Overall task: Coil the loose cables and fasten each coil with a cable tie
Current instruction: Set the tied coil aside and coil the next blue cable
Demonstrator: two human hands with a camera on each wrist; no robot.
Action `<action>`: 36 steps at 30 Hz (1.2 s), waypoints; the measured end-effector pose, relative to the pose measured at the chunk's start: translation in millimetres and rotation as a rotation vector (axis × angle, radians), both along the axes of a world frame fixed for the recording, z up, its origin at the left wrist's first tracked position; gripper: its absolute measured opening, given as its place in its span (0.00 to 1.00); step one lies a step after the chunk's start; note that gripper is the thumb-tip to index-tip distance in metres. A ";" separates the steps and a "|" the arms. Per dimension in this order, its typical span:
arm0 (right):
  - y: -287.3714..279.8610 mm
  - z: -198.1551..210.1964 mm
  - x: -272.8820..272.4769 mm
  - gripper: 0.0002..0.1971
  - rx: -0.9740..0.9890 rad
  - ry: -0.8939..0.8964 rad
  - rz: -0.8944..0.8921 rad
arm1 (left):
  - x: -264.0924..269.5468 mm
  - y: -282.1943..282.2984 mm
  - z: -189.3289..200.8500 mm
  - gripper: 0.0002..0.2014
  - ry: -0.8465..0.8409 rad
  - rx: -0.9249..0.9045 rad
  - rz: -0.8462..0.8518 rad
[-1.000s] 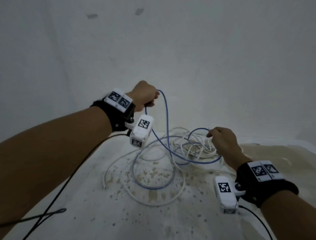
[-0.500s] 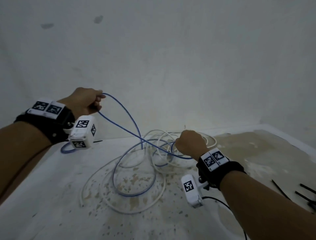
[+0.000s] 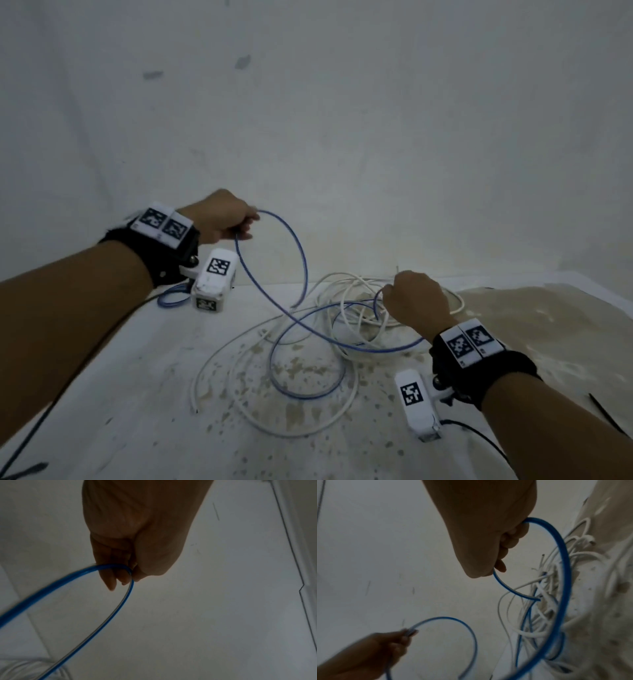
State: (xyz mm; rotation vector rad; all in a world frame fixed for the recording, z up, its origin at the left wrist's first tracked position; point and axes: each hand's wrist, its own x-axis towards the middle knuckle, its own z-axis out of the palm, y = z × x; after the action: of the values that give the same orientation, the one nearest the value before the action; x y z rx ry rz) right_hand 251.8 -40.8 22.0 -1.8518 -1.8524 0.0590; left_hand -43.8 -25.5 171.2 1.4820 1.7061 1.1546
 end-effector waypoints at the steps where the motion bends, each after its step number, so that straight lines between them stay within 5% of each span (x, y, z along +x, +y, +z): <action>1: 0.2 6.3 -3.4 0.18 0.030 -0.001 0.031 | 1.0 1.2 -7.0 0.07 0.022 -0.011 -0.013; 4: 0.1 26.6 -14.3 0.18 0.075 0.181 0.162 | 2.0 8.4 -18.0 0.09 0.047 0.022 -0.042; 9: 3.3 44.6 -25.0 0.16 0.102 0.689 0.223 | -6.1 11.8 -29.8 0.32 0.360 0.118 -0.043; 12: 4.7 45.9 -35.4 0.15 0.069 0.918 0.225 | -6.1 -6.2 -61.0 0.20 0.471 0.129 0.030; 14: 3.6 43.8 -47.8 0.14 0.062 1.082 0.256 | -2.8 -27.8 -86.4 0.16 0.330 0.034 0.028; 19: -2.9 40.0 -92.8 0.15 -0.064 1.680 0.389 | 14.2 -84.3 -142.4 0.32 -0.079 -0.535 -0.218; 21: -9.4 34.9 -109.5 0.15 -0.144 1.797 0.402 | 20.7 -85.6 -154.2 0.32 -0.355 -0.549 -0.189; 24: -19.9 17.6 -121.9 0.15 -0.228 1.739 0.367 | 26.4 -79.3 -149.1 0.13 -0.844 -0.301 0.027; 26: -24.3 5.0 -120.9 0.14 -0.251 1.615 0.321 | 20.5 -73.6 -142.9 0.05 -0.941 -0.180 0.119; 31: -24.8 -9.8 -100.7 0.15 -0.235 1.393 0.260 | 11.9 -68.3 -147.0 0.10 -0.398 -0.097 0.064; 36: -27.5 -8.8 -97.2 0.16 -0.228 1.184 0.346 | 11.0 -70.9 -155.2 0.10 -0.067 0.041 0.026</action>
State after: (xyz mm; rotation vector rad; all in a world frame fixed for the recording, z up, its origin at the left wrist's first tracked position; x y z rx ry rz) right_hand 154.6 -68.3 13.2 -1.1017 -1.2475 1.2287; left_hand -32.8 -96.4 16.0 1.4333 1.6697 1.2458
